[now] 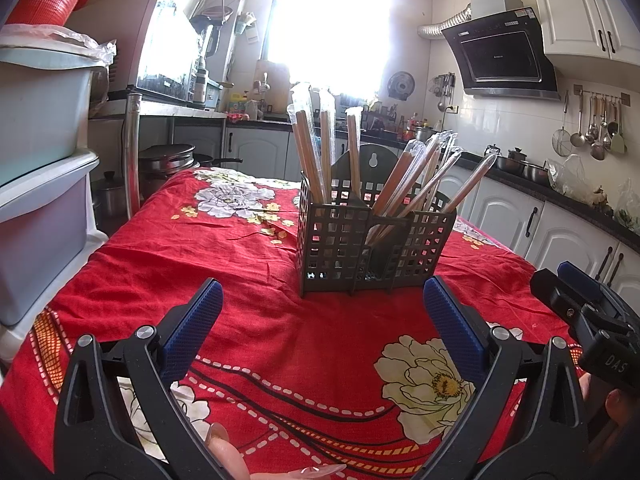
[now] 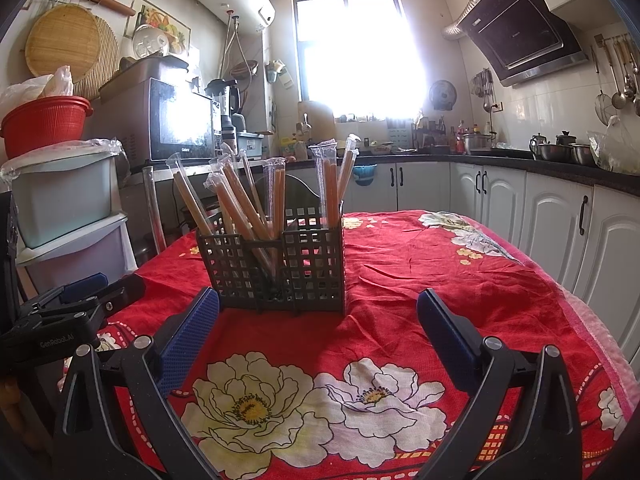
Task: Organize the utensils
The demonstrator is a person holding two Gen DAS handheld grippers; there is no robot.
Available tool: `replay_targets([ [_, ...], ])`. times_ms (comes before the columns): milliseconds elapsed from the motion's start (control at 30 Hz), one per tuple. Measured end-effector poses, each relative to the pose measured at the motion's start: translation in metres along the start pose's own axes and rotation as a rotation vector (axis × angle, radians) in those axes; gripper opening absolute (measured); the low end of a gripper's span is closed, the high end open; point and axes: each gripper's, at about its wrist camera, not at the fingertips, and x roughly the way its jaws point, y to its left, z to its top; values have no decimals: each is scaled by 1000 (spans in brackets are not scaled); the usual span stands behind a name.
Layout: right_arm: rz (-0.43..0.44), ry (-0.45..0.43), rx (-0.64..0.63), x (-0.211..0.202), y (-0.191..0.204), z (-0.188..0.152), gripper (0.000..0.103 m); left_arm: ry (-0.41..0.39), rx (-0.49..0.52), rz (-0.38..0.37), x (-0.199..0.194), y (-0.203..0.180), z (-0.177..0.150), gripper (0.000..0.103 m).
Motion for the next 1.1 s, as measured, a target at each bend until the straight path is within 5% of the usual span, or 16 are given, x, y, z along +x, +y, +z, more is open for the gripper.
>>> replay_targets([
  [1100,-12,35,27,3,-4,3,97,48,-42,7,7,11,3,93],
])
